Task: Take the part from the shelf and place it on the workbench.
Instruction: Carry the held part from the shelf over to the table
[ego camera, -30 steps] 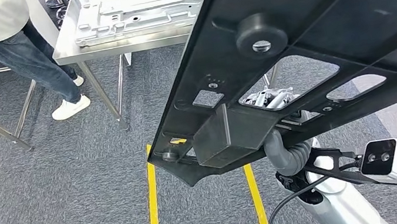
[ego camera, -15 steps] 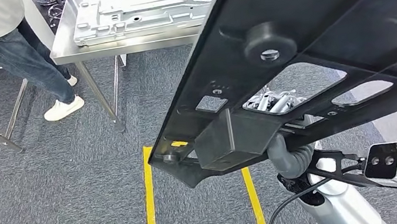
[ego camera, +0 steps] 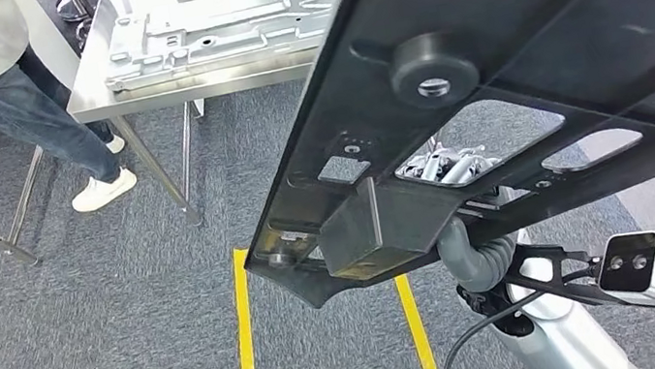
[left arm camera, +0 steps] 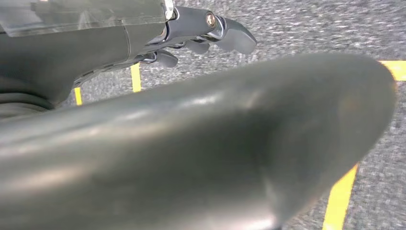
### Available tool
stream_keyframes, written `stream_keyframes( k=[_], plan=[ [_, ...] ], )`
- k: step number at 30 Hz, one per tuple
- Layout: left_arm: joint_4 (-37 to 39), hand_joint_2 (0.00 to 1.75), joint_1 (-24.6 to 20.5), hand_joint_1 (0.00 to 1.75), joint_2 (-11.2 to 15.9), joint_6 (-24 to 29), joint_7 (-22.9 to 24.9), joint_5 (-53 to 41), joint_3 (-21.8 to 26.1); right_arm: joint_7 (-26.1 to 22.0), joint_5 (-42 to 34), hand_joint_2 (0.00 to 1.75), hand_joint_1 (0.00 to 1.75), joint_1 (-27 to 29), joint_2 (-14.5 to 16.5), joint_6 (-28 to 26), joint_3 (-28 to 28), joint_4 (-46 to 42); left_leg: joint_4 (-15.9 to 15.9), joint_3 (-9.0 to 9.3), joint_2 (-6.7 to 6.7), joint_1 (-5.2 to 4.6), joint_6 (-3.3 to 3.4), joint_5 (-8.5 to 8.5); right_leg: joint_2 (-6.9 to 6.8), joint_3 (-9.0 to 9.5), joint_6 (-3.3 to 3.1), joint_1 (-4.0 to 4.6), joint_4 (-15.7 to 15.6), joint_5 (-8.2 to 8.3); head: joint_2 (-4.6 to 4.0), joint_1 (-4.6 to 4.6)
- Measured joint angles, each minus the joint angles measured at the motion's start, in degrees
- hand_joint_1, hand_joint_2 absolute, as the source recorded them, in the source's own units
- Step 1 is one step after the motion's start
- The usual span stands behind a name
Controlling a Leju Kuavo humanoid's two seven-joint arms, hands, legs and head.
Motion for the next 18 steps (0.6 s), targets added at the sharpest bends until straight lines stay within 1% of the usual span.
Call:
stream_keyframes(
  k=[1,2,3,4,5,6,7,8,9,10,12,13,14,15,16,17,18],
  plan=[
    [0.0,0.0,0.0,0.0,0.0,0.0,0.0,0.0,0.0,0.1,0.0,1.75,1.75,0.0,0.1,0.0,0.0,0.0,4.4,-2.42,-0.01,0.0,-0.11,-1.52,0.03,0.32,-0.25,0.12,0.0,-0.3,0.0,-0.09],
    [0.0,0.0,0.1,0.0,0.0,0.0,0.0,0.0,0.0,0.1,0.1,1.75,1.75,0.1,0.1,0.0,0.0,0.0,7.5,-4.47,-0.02,-0.01,-0.11,-2.19,0.11,0.57,-0.35,0.25,0.0,-0.58,0.0,-0.11],
    [0.0,0.0,0.2,0.0,0.0,0.0,0.0,0.0,0.0,0.2,0.1,1.75,1.75,0.1,0.2,0.0,0.0,0.0,8.8,-5.76,-0.02,-0.02,-0.03,-1.8,0.22,0.92,-0.38,0.38,0.0,-0.91,-0.01,-0.13],
    [0.0,0.0,0.3,0.0,0.0,0.0,0.0,0.0,-0.1,0.2,0.2,1.75,1.75,0.2,0.2,0.0,0.0,0.0,7.8,-5.89,-0.03,-0.05,0.16,-0.22,0.33,1.4,-0.39,0.5,0.1,-1.29,-0.01,-0.14],
    [0.0,0.0,0.3,0.0,0.0,0.0,0.0,0.0,-0.1,0.3,0.2,1.75,1.75,0.2,0.3,0.0,0.0,0.0,4.8,-4.98,-0.04,-0.12,0.46,2.2,0.41,2.0,-0.36,0.63,0.1,-1.72,-0.01,-0.14],
    [0.0,0.0,0.3,0.0,0.1,0.0,0.0,0.0,-0.1,0.3,0.2,1.75,1.75,0.2,0.4,0.0,0.0,0.0,0.8,-3.5,-0.09,-0.26,0.9,4.57,0.45,2.61,-0.31,0.7,0.0,-2.19,0.0,-0.11],
    [0.0,0.0,0.3,0.0,0.2,0.0,0.0,0.0,-0.1,0.3,0.2,1.75,1.75,0.1,0.5,0.0,0.0,0.0,-2.6,-2.0,-0.13,-0.45,1.3,6.08,0.5,3.08,-0.16,0.84,0.0,-2.61,0.0,-0.04],
    [0.0,0.0,0.3,0.0,0.2,0.0,0.0,0.0,-0.1,0.3,0.3,1.75,1.75,0.1,0.6,0.0,0.0,0.0,-5.0,-0.91,-0.17,-0.66,1.64,6.81,0.55,3.35,0.07,0.89,0.0,-2.93,0.0,-0.01],
    [0.0,0.0,0.3,0.0,0.3,0.0,0.0,0.0,-0.1,0.3,0.3,1.75,1.75,0.0,0.7,0.0,0.0,0.0,-6.3,-0.35,-0.2,-0.84,1.93,6.74,0.59,3.51,0.36,0.89,0.0,-3.08,0.0,0.04],
    [0.0,0.0,0.3,0.0,0.3,0.0,0.0,0.0,-0.1,0.4,0.3,1.75,1.75,0.0,0.7,0.0,0.0,0.0,-6.8,-0.11,-0.2,-0.94,2.13,6.44,0.64,3.6,0.71,0.93,0.0,-3.07,0.0,0.05],
    [0.0,0.0,0.3,0.0,0.3,0.0,0.0,0.0,-0.1,0.4,0.3,1.75,1.75,-0.1,0.8,0.0,0.0,0.0,-7.6,0.6,-0.27,-0.73,2.67,6.29,0.61,3.52,1.36,0.82,0.7,-3.18,0.0,0.04],
    [0.0,0.0,0.3,0.0,0.2,0.0,-0.1,0.0,-0.1,0.4,0.3,1.75,1.75,-0.2,0.8,0.0,0.0,0.0,-7.9,1.15,-0.3,-0.57,2.94,6.21,0.58,2.88,1.68,0.78,2.1,-3.61,0.0,0.14],
    [0.0,0.0,0.2,0.0,0.2,0.0,-0.1,0.0,-0.1,0.4,0.3,1.75,1.75,-0.3,0.8,0.0,0.0,0.0,-8.2,1.7,-0.33,-0.43,3.17,6.11,0.55,1.51,2.0,0.67,4.6,-4.48,0.0,0.23],
    [0.0,0.0,0.2,0.0,0.2,0.0,-0.1,0.0,-0.1,0.4,0.4,1.75,1.75,-0.4,0.8,0.0,0.0,0.0,-8.3,2.1,-0.33,-0.41,3.32,5.89,0.53,-0.63,2.29,0.5,8.2,-5.71,0.0,0.35],
    [0.0,0.0,0.2,0.0,0.2,0.0,-0.1,0.0,-0.1,0.4,0.4,1.75,1.75,-0.5,0.8,0.0,0.0,0.1,-8.3,2.39,-0.33,-0.4,3.41,5.63,0.52,-3.27,2.52,0.31,12.2,-7.12,0.01,0.42],
    [0.0,0.0,0.2,0.0,0.2,0.0,-0.1,0.0,-0.1,0.4,0.4,1.75,1.75,-0.5,0.8,0.0,0.0,0.2,-8.3,2.7,-0.34,-0.39,3.42,5.33,0.5,-5.75,2.68,0.11,15.5,-8.15,0.01,0.42],
    [0.0,0.0,0.3,0.0,0.2,0.1,-0.1,0.0,-0.2,0.4,0.4,1.75,1.75,-0.5,0.8,0.0,0.0,0.3,-8.3,3.08,-0.36,-0.37,3.36,4.98,0.47,-7.52,2.84,-0.09,17.1,-8.25,0.01,0.42]
  ],
)
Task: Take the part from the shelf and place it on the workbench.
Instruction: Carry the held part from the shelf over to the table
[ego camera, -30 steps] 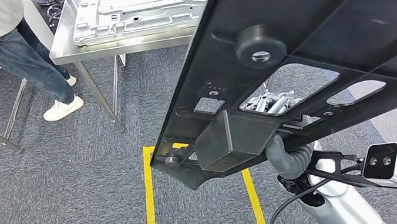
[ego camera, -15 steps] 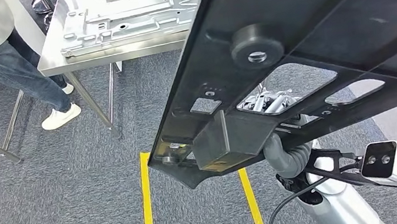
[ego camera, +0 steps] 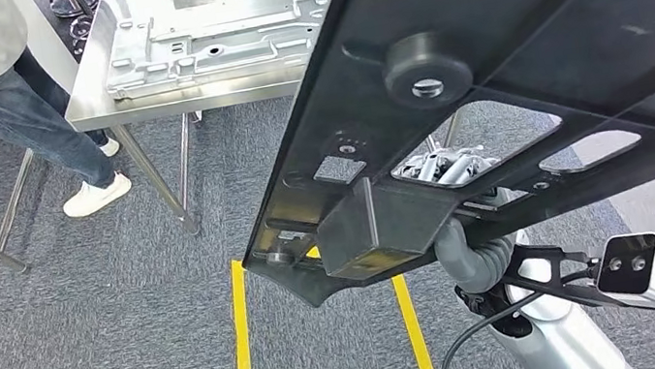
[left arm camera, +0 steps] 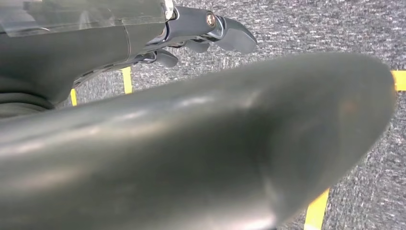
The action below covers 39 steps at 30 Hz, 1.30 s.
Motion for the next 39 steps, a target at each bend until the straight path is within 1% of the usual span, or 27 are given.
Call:
stream_keyframes(
  k=[1,2,3,4,6,9,11,12,14,15,16,17,19,20,21,23,25,26,27,29,30,31,32,34,35,36,39],
  plan=[
    [0.0,0.0,0.0,0.0,0.0,0.0,0.0,0.0,0.0,0.0,0.0,1.75,1.75,0.0,0.0,0.0,0.0,0.1,0.0,0.47,-0.03,0.03,-0.11,-0.38,-0.07,-0.62,0.12,-0.16,-0.7,1.19,0.0,0.01],
    [0.0,0.0,0.0,0.0,0.0,0.1,0.0,0.0,0.0,0.0,0.1,1.75,1.75,0.0,0.0,0.0,0.0,0.2,0.1,1.04,-0.07,0.07,-0.27,-0.81,-0.18,-0.13,0.17,-0.29,-3.5,3.59,0.0,0.01],
    [0.0,0.0,0.0,0.0,-0.1,0.1,0.0,0.0,-0.1,0.0,0.1,1.75,1.75,0.0,0.0,0.0,0.0,0.2,0.1,1.59,-0.11,0.1,-0.49,-1.29,-0.35,1.08,0.18,-0.39,-7.7,6.76,0.0,0.02],
    [0.0,0.0,0.0,0.0,-0.1,0.1,0.0,0.0,-0.1,0.0,0.1,1.75,1.75,-0.1,0.0,0.0,0.0,0.3,0.2,2.11,-0.14,0.07,-0.79,-1.76,-0.55,2.25,0.06,-0.37,-11.6,9.07,0.0,0.02],
    [0.0,0.0,0.0,0.0,-0.1,0.2,0.0,0.0,-0.2,0.0,0.1,1.75,1.75,-0.1,0.0,-0.1,0.0,0.5,0.2,2.43,-0.11,-0.01,-1.55,-2.53,-0.8,3.41,-0.6,-0.09,-15.7,10.96,0.0,-0.06],
    [0.0,0.0,0.0,0.0,-0.1,0.3,0.1,0.0,-0.3,0.0,0.1,1.75,1.75,-0.2,0.1,-0.1,0.0,0.8,0.7,2.82,0.01,0.01,-2.69,-3.01,-0.62,3.93,-1.87,0.02,-16.3,10.92,0.0,-0.17],
    [0.0,0.0,-0.2,0.0,-0.1,0.3,0.1,0.0,-0.3,-0.1,0.1,1.75,1.75,-0.4,0.2,0.0,0.0,0.9,3.8,1.74,0.01,0.14,-3.15,-4.46,-0.56,4.81,-2.59,-0.06,-16.5,10.59,-0.01,-0.28],
    [0.0,0.0,-0.2,0.0,-0.1,0.3,0.1,0.0,-0.3,-0.1,0.1,1.75,1.75,-0.6,0.3,0.0,0.0,0.9,7.0,0.03,0.0,0.18,-3.3,-5.84,-0.57,5.11,-2.88,-0.02,-16.5,10.36,-0.01,-0.34],
    [0.0,0.0,-0.2,0.0,-0.1,0.3,0.0,0.0,-0.3,-0.1,0.0,1.75,1.75,-0.6,0.3,0.0,0.1,1.1,14.6,-4.73,0.0,0.19,-3.51,-8.93,-0.48,5.42,-3.26,0.22,-16.5,9.9,-0.01,-0.44],
    [0.0,0.0,-0.1,0.0,-0.1,0.3,0.0,0.0,-0.3,-0.1,0.0,1.75,1.75,-0.6,0.3,0.0,0.1,1.2,17.0,-6.65,0.0,0.18,-3.49,-9.46,-0.38,5.61,-3.36,0.39,-16.5,9.65,-0.01,-0.46],
    [0.0,0.0,0.0,0.0,-0.1,0.3,0.0,0.0,-0.3,-0.1,-0.1,1.75,1.75,-0.6,0.3,0.0,0.1,1.4,17.4,-7.62,0.0,0.16,-3.37,-8.82,-0.28,5.9,-3.42,0.56,-16.5,9.39,-0.01,-0.47],
    [0.0,0.0,0.1,0.0,-0.1,0.3,0.0,0.0,-0.3,-0.1,-0.2,1.75,1.75,-0.6,0.3,0.0,0.2,1.5,15.5,-7.43,0.0,0.12,-3.09,-6.85,-0.19,6.34,-3.45,0.75,-16.5,9.1,0.0,-0.48],
    [0.0,0.0,0.1,0.0,0.0,0.3,-0.1,0.0,-0.3,-0.1,-0.4,1.75,1.75,-0.8,0.3,0.1,0.2,1.6,7.7,-4.75,0.0,-0.18,-2.1,-1.56,-0.14,7.34,-3.41,1.06,-16.5,8.47,-0.01,-0.43],
    [0.0,0.0,0.0,0.0,0.0,0.3,-0.1,0.0,-0.3,-0.2,-0.6,1.75,1.75,-0.9,0.3,0.2,0.2,1.7,4.2,-3.54,0.0,-0.42,-1.63,-0.09,-0.13,7.61,-3.3,1.12,-16.5,8.24,-0.01,-0.36],
    [0.0,0.0,0.0,0.0,0.1,0.3,-0.1,0.0,-0.3,-0.2,-0.8,1.75,1.75,-1.1,0.3,0.3,0.2,1.8,2.1,-2.79,-0.01,-0.68,-1.25,0.67,-0.11,7.67,-3.09,1.1,-16.5,8.09,-0.01,-0.34],
    [0.0,0.0,0.1,0.0,0.1,0.3,-0.2,0.0,-0.3,-0.1,-1.0,1.75,1.75,-1.3,0.3,0.3,0.3,2.0,1.1,-2.56,-0.07,-1.04,-0.88,0.66,-0.07,7.53,-2.5,0.97,-16.6,7.94,0.0,-0.33],
    [0.0,0.0,0.2,0.0,0.2,0.3,-0.2,0.0,-0.3,0.2,-0.9,1.75,1.75,-1.4,0.3,-0.1,0.3,2.0,0.4,-1.92,-0.07,-0.68,-0.52,1.23,-0.12,7.53,-1.83,0.96,-16.1,7.39,-0.01,-0.33],
    [0.0,0.0,0.2,0.0,0.2,0.3,-0.2,0.0,-0.3,0.3,-0.8,1.75,1.75,-1.6,0.3,-0.5,0.4,2.0,0.0,-1.49,-0.04,-0.45,-0.32,1.33,-0.15,6.96,-1.52,0.95,-14.7,6.55,-0.01,-0.25],
    [0.0,0.0,0.1,0.0,0.2,0.2,-0.2,0.0,-0.3,0.4,-0.6,1.75,1.75,-1.7,0.3,-1.0,0.4,2.0,-0.4,-1.04,-0.02,-0.24,-0.13,1.33,-0.18,5.66,-1.21,0.85,-11.9,5.23,-0.01,-0.18],
    [0.0,0.0,0.1,0.0,0.2,0.1,-0.3,0.0,-0.3,0.4,-0.1,1.75,1.75,-1.6,0.2,-2.2,0.4,2.0,-0.4,-0.58,-0.01,-0.25,0.09,0.96,-0.19,1.25,-0.68,0.43,-4.0,2.18,0.0,-0.06],
    [0.0,0.0,0.1,0.0,0.2,0.1,-0.3,0.0,-0.3,0.4,0.3,1.75,1.75,-1.6,0.2,-2.7,0.5,2.0,-0.4,-0.38,-0.03,-0.24,0.08,0.71,-0.2,-0.8,-0.44,0.19,-0.9,1.55,0.0,-0.07],
    [0.0,0.0,0.2,0.0,0.2,0.0,-0.3,0.0,-0.3,0.4,0.5,1.75,1.75,-1.5,0.1,-3.1,0.6,2.1,-0.3,-0.14,-0.05,-0.22,0.01,0.41,-0.22,-1.92,-0.24,-0.02,0.2,2.05,0.0,-0.07],
    [0.0,0.0,0.2,0.0,0.2,0.0,-0.3,0.0,-0.3,0.4,0.7,1.75,1.75,-1.5,0.1,-3.3,0.7,2.1,-0.2,0.19,-0.08,-0.16,-0.11,0.07,-0.24,-1.81,-0.09,-0.19,-1.1,3.71,0.0,-0.07],
    [0.0,0.0,0.3,0.0,0.1,-0.1,-0.3,0.0,-0.3,0.4,0.9,1.75,1.75,-1.5,0.0,-3.4,0.9,2.1,0.1,1.01,-0.15,-0.03,-0.52,-0.84,-0.42,1.49,0.0,-0.44,-9.1,8.54,0.0,-0.06],
    [0.0,0.0,0.2,0.0,0.1,-0.1,-0.3,0.0,-0.3,0.4,0.9,1.75,1.75,-1.6,0.0,-3.4,0.9,2.1,0.3,1.28,-0.18,-0.08,-0.86,-1.32,-0.5,3.13,-0.12,-0.37,-12.7,10.04,-0.01,-0.07],
    [0.0,0.0,0.2,0.0,0.1,-0.1,-0.4,0.0,-0.3,0.4,0.9,1.75,1.75,-1.6,0.0,-3.4,1.0,2.1,0.5,1.42,-0.2,-0.15,-1.21,-1.69,-0.53,4.19,-0.34,-0.31,-15.1,10.75,-0.01,-0.11],
    [0.0,0.0,0.2,0.0,0.1,-0.1,-0.4,0.0,-0.3,0.4,1.0,1.75,1.75,-1.6,-0.1,-3.5,1.1,2.1,0.3,1.66,-0.16,-0.17,-2.24,-2.29,-0.28,4.55,-1.45,0.0,-15.9,10.2,-0.01,-0.31]
  ],
)
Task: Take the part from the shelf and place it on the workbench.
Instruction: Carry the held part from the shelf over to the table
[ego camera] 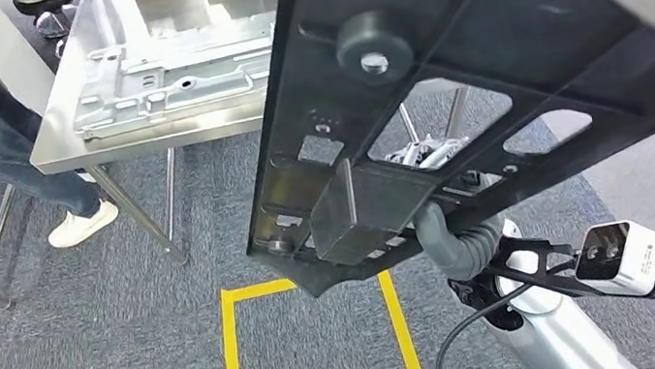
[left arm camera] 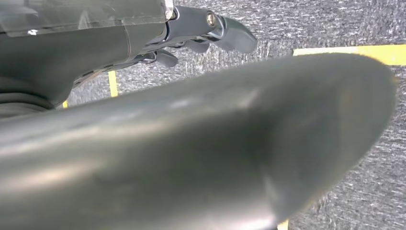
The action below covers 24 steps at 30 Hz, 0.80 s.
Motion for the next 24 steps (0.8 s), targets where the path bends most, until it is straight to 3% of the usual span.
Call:
stream_keyframes(
  k=[2,3,6,7,8,9,11,13,16,18,19,21,22,23,24],
  plan=[
    [0.0,0.0,-0.1,0.0,0.0,0.0,0.1,0.0,0.0,0.3,0.0,1.75,1.75,0.0,0.0,-0.2,0.0,0.0,1.0,-0.05,0.05,0.18,-0.62,-0.83,0.03,0.61,-0.75,-0.08,-0.4,-0.26,-0.01,-0.17],
    [0.0,0.0,-0.1,0.0,0.0,0.1,0.2,0.0,0.0,0.7,0.1,1.75,1.75,0.0,0.0,-0.4,0.1,0.0,3.0,-0.89,0.05,0.24,-0.85,-1.84,-0.02,1.01,-1.08,-0.18,-0.6,-0.39,0.0,-0.31],
    [0.0,0.0,0.2,0.0,0.0,0.5,0.5,0.0,0.1,2.5,0.3,1.75,1.75,0.5,-0.1,-0.8,0.2,0.1,14.5,-7.46,0.05,0.31,-1.2,-6.11,-0.08,1.81,-1.66,-0.02,-0.8,-1.07,0.0,-0.56],
    [0.0,0.0,0.4,0.0,0.0,0.6,0.5,0.0,0.2,3.3,0.3,1.75,1.75,0.8,-0.2,-0.8,0.3,0.3,17.2,-9.44,0.05,0.3,-1.18,-6.36,-0.01,2.1,-1.72,0.09,-0.8,-1.35,0.0,-0.56],
    [0.0,0.0,0.6,0.0,0.0,0.7,0.5,0.0,0.3,4.0,0.3,1.75,1.75,1.1,-0.3,-0.8,0.3,0.5,17.7,-10.38,0.05,0.3,-1.06,-5.36,0.08,2.49,-1.73,0.2,-0.8,-1.66,0.0,-0.57],
    [0.0,0.0,0.7,0.0,0.0,0.8,0.4,0.0,0.5,4.8,0.3,1.75,1.75,1.3,-0.4,-0.8,0.4,0.6,15.7,-10.09,0.04,0.27,-0.82,-3.18,0.17,2.99,-1.72,0.32,-0.8,-2.0,0.0,-0.57],
    [0.0,0.0,0.8,0.0,0.1,0.9,0.3,0.0,0.9,6.0,0.7,1.75,1.75,1.5,-0.5,-0.8,0.4,0.7,7.6,-7.18,0.0,0.04,0.04,2.07,0.25,4.07,-1.57,0.5,-0.8,-2.74,0.0,-0.54],
    [0.0,0.0,0.8,0.0,0.2,0.8,0.2,0.0,1.0,7.0,2.0,1.75,1.75,1.6,-0.8,-0.7,0.4,0.7,2.0,-4.95,-0.04,-0.37,0.78,4.31,0.31,4.52,-1.16,0.66,-0.8,-3.27,0.0,-0.48],
    [0.0,0.0,0.9,0.0,0.3,0.8,0.1,0.0,1.2,8.4,4.4,1.75,1.75,2.4,-1.1,-0.7,0.3,1.0,0.8,-4.45,-0.06,-0.5,1.42,4.0,0.32,4.62,-0.19,0.58,-1.1,-3.64,0.01,-0.46],
    [0.0,0.0,1.0,0.0,0.2,0.8,0.1,0.0,1.3,9.3,5.7,1.75,1.75,2.7,-1.2,-0.7,0.4,1.5,0.0,-3.71,-0.06,-0.14,1.94,3.98,0.24,3.93,0.42,0.57,0.8,-4.77,0.01,-0.37],
    [0.0,0.0,0.9,0.0,0.2,0.8,0.1,0.0,1.3,9.7,6.3,1.75,1.75,2.7,-1.2,-0.7,0.4,1.8,-0.3,-3.27,-0.03,0.05,2.17,3.92,0.19,2.55,0.67,0.51,3.6,-6.02,0.01,-0.31],
    [0.0,0.0,0.8,0.0,0.2,0.6,0.1,0.0,1.3,10.1,7.3,1.75,1.75,2.9,-1.2,-1.0,0.4,2.8,-0.4,-2.74,-0.02,0.0,2.47,3.48,0.13,-2.2,1.07,0.26,11.8,-8.88,0.0,-0.24],
    [0.0,0.0,0.8,0.0,0.2,0.5,0.1,0.0,1.3,9.9,7.6,1.75,1.75,3.3,-1.2,-1.1,0.4,3.3,-0.4,-2.46,-0.06,-0.02,2.5,3.19,0.11,-4.4,1.24,0.15,15.0,-9.37,0.0,-0.24],
    [0.0,0.0,0.8,0.0,0.2,0.5,0.0,0.0,1.3,9.4,7.9,1.75,1.75,3.7,-1.2,-1.1,0.4,3.7,-0.3,-2.11,-0.12,-0.02,2.49,2.82,0.1,-5.67,1.37,0.04,16.0,-8.6,0.0,-0.23],
    [0.0,0.0,0.9,0.0,0.2,0.4,0.0,0.0,1.3,8.6,8.2,1.75,1.75,4.0,-1.2,-0.9,0.3,3.9,-0.2,-1.65,-0.24,-0.02,2.41,2.4,0.1,-5.67,1.41,-0.06,14.5,-6.57,0.01,-0.22]
  ],
)
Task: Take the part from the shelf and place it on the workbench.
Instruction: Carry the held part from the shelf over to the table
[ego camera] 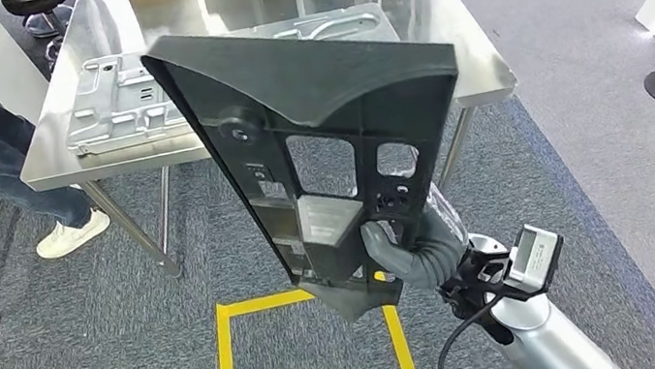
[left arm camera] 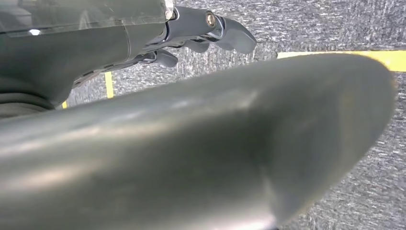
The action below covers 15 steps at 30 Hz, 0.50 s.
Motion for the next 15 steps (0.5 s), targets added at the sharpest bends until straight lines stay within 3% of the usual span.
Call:
stream_keyframes(
  k=[2,4,9,11,13,14,15],
  plan=[
    [0.0,0.0,0.0,0.0,0.0,-0.1,0.0,0.0,0.0,-1.4,1.2,1.75,1.75,0.4,0.1,0.4,-0.2,0.1,0.2,0.93,-0.44,0.0,-0.38,-0.97,0.47,2.65,-0.15,-0.13,-7.8,5.35,0.0,0.01],
    [0.0,0.0,-0.2,0.0,-0.1,-0.2,-0.1,0.0,0.0,-1.8,2.8,1.75,1.75,0.5,0.2,0.8,-0.5,0.1,0.4,1.23,-0.86,-0.05,-0.99,-1.75,1.28,5.08,-0.49,-0.09,-13.9,7.6,0.0,-0.07],
    [0.0,0.0,-0.4,0.0,-0.2,-0.4,-0.1,0.0,-0.1,-1.6,3.4,1.75,1.75,0.8,0.7,2.2,-1.3,-0.1,1.2,1.45,-0.85,0.16,-2.53,-3.1,1.05,6.72,-2.05,-0.07,-15.8,6.65,0.0,-0.26],
    [0.0,0.0,-0.4,0.0,-0.2,-0.4,-0.1,0.0,-0.1,-1.5,3.1,1.75,1.75,0.8,1.0,2.8,-1.6,-0.1,7.1,-1.39,-0.4,0.3,-3.08,-5.64,0.7,7.7,-2.6,-0.18,-16.2,6.17,-0.01,-0.4],
    [0.0,0.0,-0.3,0.0,-0.3,-0.3,-0.1,0.0,-0.1,-1.4,3.2,1.75,1.75,1.0,1.2,3.1,-1.6,-0.1,15.4,-6.52,-0.21,0.4,-3.52,-8.23,0.51,8.51,-2.82,-0.14,-16.2,5.4,-0.01,-0.46],
    [0.0,0.0,-0.2,0.0,-0.3,-0.3,-0.1,0.0,-0.1,-1.4,3.5,1.75,1.75,1.1,1.2,3.1,-1.6,-0.1,17.6,-8.35,-0.16,0.44,-3.65,-8.08,0.47,9.0,-2.81,-0.13,-16.2,4.99,0.0,-0.47],
    [0.0,0.0,-0.1,0.0,-0.3,-0.3,-0.1,0.0,-0.1,-1.4,4.0,1.75,1.75,1.3,1.3,3.1,-1.7,-0.1,17.4,-9.02,-0.12,0.48,-3.71,-6.56,0.46,9.56,-2.75,-0.13,-16.2,4.55,0.0,-0.47]
  ],
)
